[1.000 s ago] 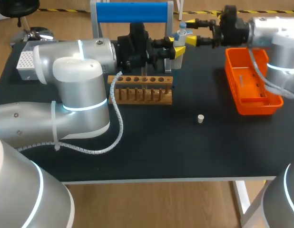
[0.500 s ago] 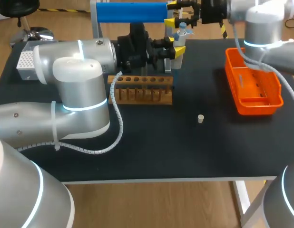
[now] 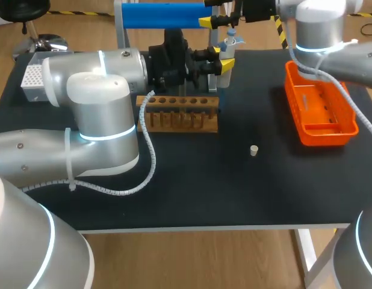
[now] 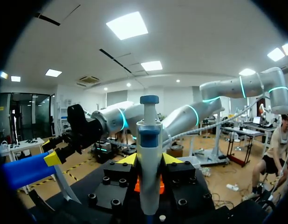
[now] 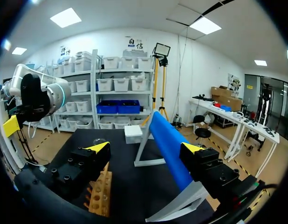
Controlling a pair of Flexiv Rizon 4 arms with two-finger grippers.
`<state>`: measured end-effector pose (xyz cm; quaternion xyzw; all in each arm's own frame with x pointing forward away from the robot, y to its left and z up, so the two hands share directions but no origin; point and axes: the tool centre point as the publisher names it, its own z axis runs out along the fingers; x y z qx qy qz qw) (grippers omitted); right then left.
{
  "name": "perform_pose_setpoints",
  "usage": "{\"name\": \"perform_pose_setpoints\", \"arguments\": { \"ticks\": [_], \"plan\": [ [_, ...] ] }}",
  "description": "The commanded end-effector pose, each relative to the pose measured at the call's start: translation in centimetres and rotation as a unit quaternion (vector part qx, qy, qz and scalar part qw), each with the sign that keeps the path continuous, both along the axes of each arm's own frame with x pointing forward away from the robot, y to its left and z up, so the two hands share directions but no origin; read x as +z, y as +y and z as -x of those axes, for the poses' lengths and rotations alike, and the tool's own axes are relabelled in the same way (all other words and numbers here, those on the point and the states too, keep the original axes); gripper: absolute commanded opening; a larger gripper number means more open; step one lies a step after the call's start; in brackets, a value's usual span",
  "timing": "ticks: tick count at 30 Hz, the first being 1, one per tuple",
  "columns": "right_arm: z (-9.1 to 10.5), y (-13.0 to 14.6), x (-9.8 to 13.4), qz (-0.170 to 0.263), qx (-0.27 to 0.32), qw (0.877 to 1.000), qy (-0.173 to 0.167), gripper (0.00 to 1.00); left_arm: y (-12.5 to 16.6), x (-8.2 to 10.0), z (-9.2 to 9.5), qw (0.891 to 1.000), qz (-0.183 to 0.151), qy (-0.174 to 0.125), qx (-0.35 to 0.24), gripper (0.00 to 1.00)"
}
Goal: Invert the test tube, pick up the pipette, mount the tip to pipette, aspirate from beaker and dispense into the tube, eject the tip, return the pipette, and cap with the stopper.
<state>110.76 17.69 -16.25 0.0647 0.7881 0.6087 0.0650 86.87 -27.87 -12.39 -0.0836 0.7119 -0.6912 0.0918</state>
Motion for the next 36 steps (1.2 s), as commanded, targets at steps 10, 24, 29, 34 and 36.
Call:
{"name": "perform_pose_setpoints", "arguments": {
  "ticks": [10,24,29,34,36],
  "plan": [
    [0.24,-0.07,0.18,0.001,0.007,1.0,0.0,1.0,-0.2,-0.08,0.03,1.0,0.001,-0.001,0.002,0.0],
    [0.24,-0.07,0.18,0.001,0.007,1.0,0.0,1.0,-0.2,-0.08,0.03,1.0,0.001,-0.001,0.002,0.0],
    [0.24,-0.07,0.18,0.001,0.007,1.0,0.0,1.0,-0.2,-0.08,0.03,1.0,0.001,-0.001,0.002,0.0],
    [0.24,-0.07,0.18,0.001,0.007,1.0,0.0,1.0,-0.2,-0.08,0.03,1.0,0.001,-0.001,0.002,0.0],
    [0.24,-0.07,0.18,0.001,0.007,1.0,0.0,1.0,-0.2,-0.08,0.03,1.0,0.001,-0.001,0.002,0.0]
  ]
}}
